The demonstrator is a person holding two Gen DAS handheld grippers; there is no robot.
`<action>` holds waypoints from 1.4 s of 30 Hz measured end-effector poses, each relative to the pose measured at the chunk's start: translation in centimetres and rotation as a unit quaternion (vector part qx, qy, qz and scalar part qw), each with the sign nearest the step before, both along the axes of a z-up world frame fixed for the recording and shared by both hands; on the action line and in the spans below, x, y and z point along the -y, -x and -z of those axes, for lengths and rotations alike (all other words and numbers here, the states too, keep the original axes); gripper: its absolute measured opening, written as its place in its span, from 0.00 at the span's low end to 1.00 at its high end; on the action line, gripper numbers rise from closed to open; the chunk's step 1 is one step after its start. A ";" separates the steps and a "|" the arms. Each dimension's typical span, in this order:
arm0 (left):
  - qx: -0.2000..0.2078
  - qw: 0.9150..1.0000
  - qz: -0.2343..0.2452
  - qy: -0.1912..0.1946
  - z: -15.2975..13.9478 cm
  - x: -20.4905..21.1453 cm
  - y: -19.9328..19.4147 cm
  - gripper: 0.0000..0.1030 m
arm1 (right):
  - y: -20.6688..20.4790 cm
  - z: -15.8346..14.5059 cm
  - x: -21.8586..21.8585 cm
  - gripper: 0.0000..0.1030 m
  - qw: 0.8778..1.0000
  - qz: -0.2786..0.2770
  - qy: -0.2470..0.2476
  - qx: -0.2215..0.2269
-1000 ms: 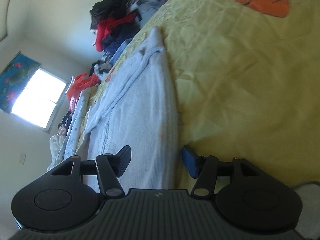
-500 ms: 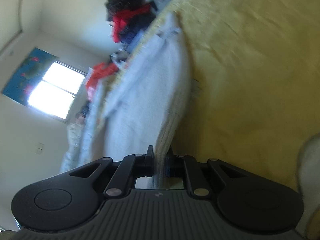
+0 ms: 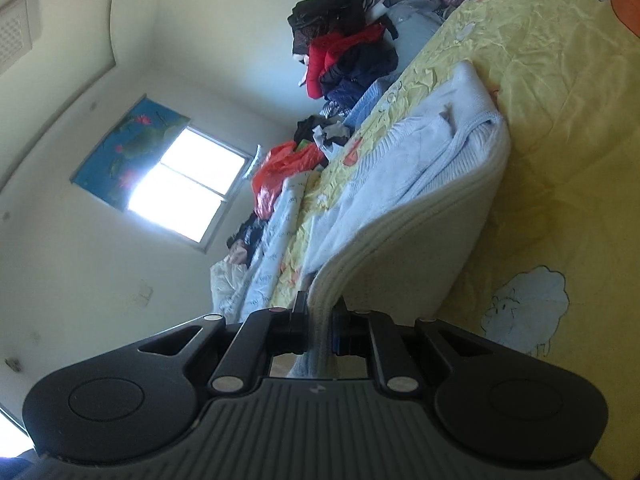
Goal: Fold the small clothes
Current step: 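Hold the cardigan with both grippers and fold it over lengthwise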
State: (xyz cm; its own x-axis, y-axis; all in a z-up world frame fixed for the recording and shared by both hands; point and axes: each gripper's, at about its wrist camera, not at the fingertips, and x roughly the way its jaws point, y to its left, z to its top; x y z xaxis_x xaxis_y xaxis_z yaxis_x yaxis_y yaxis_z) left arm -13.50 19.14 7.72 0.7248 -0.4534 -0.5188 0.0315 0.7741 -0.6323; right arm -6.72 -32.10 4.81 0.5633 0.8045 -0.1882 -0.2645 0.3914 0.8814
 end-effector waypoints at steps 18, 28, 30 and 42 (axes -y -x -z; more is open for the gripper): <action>0.029 0.999 -0.021 -0.020 -4.0 -1.1 -13.7 0.08 | -13.1 -4.4 0.1 0.15 0.999 0.015 -0.031 0.036; 0.026 0.993 -0.089 -0.076 -3.2 -2.3 -30.0 0.08 | -30.6 -2.2 -0.2 0.15 0.996 0.073 0.017 -0.043; -0.001 0.989 -0.096 -0.112 -1.3 -1.4 -32.9 0.08 | -33.4 0.2 -0.7 0.15 0.992 0.086 0.031 -0.083; -0.038 0.990 -0.108 -0.085 1.9 -1.4 -37.5 0.26 | -37.9 4.8 -2.5 0.48 0.983 0.116 0.057 -0.130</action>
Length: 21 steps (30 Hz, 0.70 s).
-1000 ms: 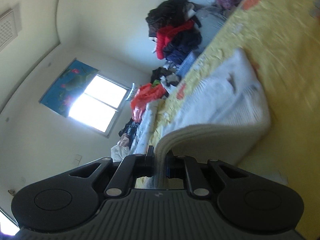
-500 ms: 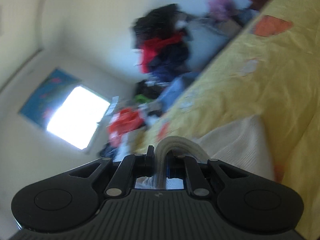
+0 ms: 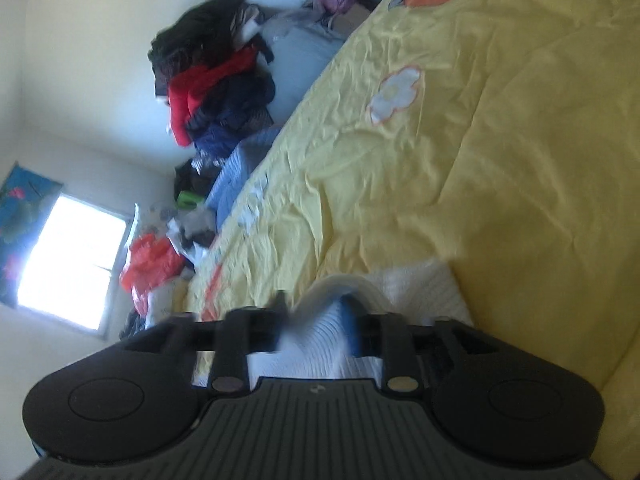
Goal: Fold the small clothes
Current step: 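Hold the cardigan with both grippers and fold it over lengthwise, then open both grippers and release the folded cardigan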
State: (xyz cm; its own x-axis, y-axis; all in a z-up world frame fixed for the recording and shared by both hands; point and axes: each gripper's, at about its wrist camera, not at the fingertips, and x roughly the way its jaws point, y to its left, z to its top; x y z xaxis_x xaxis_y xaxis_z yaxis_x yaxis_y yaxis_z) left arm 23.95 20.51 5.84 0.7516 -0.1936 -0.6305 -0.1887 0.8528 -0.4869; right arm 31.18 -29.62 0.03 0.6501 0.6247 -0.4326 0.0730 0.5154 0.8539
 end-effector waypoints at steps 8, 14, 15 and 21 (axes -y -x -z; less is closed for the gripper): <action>0.111 0.989 -0.083 -0.045 -2.6 -0.9 10.3 0.87 | 8.6 -1.2 2.2 0.78 0.997 0.001 -0.043 0.061; 0.092 0.989 -0.103 0.057 0.8 1.2 21.3 0.87 | 20.4 -0.8 4.4 0.79 0.996 0.015 -0.031 0.086; 0.085 0.986 -0.119 0.083 1.8 1.5 23.1 0.87 | 21.9 -0.8 4.6 0.79 0.996 0.017 -0.028 0.087; 0.047 0.971 -0.137 0.191 6.3 3.4 25.1 0.87 | 23.6 -0.1 2.1 0.78 0.998 -0.031 0.034 0.051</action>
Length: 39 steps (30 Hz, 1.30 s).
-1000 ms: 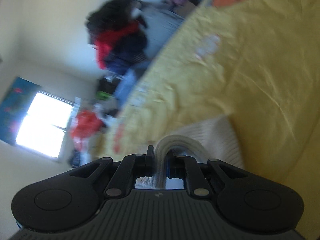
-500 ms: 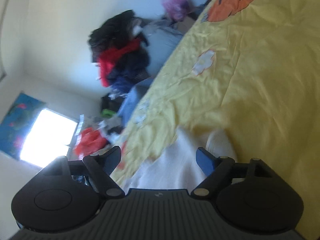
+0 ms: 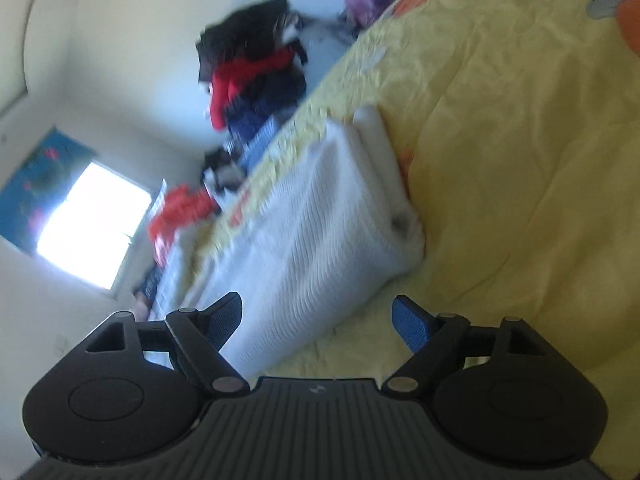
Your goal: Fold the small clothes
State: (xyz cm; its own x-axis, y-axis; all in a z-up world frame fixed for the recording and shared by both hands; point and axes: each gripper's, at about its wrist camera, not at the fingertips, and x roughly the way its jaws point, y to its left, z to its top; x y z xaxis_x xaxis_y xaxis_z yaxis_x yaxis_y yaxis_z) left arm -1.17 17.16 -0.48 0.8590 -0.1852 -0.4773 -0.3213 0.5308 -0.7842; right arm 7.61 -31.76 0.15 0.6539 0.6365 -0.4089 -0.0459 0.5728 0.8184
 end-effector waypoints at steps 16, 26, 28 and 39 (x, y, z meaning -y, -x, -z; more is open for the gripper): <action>-0.011 0.996 -0.006 -0.084 -2.9 -0.2 -4.7 0.26 | -3.4 -0.3 -4.8 0.22 0.997 0.069 0.024 0.018; -0.034 0.996 0.046 -0.074 -3.8 -1.0 7.5 0.26 | 7.5 -2.4 -1.2 0.22 0.999 0.012 -0.048 0.014; -0.056 0.994 0.052 -0.074 -2.2 -0.8 8.2 0.28 | 9.4 -0.9 -0.9 0.23 0.999 0.006 -0.032 -0.013; -0.005 0.964 -0.089 -0.250 -8.9 -3.7 10.7 0.54 | 10.1 -2.7 4.8 0.63 0.986 0.150 0.078 -0.004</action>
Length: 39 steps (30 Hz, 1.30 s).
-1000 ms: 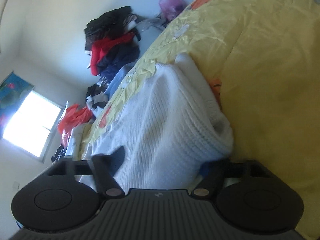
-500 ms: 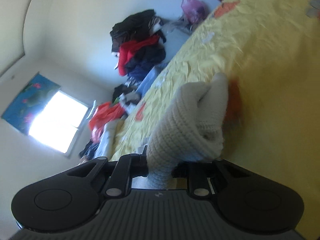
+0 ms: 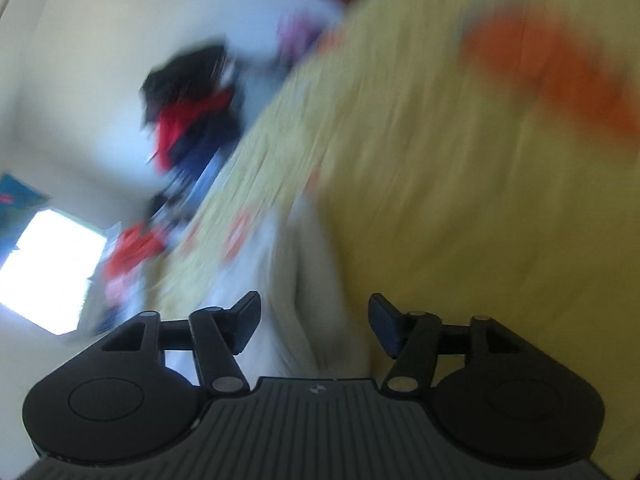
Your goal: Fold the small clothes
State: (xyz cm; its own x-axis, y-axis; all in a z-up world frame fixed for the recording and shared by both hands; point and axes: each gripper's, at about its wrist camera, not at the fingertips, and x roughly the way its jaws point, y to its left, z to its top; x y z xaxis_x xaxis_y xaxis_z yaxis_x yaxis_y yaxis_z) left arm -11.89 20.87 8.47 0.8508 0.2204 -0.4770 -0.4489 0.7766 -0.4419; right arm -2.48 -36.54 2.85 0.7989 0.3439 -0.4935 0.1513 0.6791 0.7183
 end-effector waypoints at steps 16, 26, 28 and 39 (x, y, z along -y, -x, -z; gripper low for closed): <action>-0.164 0.903 0.286 -0.276 5.8 16.3 -21.5 0.81 | -16.5 0.1 -20.8 0.77 0.910 -0.261 0.321 0.030; -0.158 0.930 0.254 -0.214 5.9 13.5 -22.1 1.00 | -16.1 0.9 -20.5 0.79 0.910 -0.253 0.322 0.063; -0.147 0.937 0.218 -0.231 4.9 13.5 -20.9 0.98 | -15.0 0.5 -20.5 0.78 0.911 -0.250 0.322 0.068; -0.115 0.930 0.287 -0.198 6.5 13.9 -16.8 1.00 | -12.9 0.8 -19.5 0.98 0.902 -0.229 0.360 0.073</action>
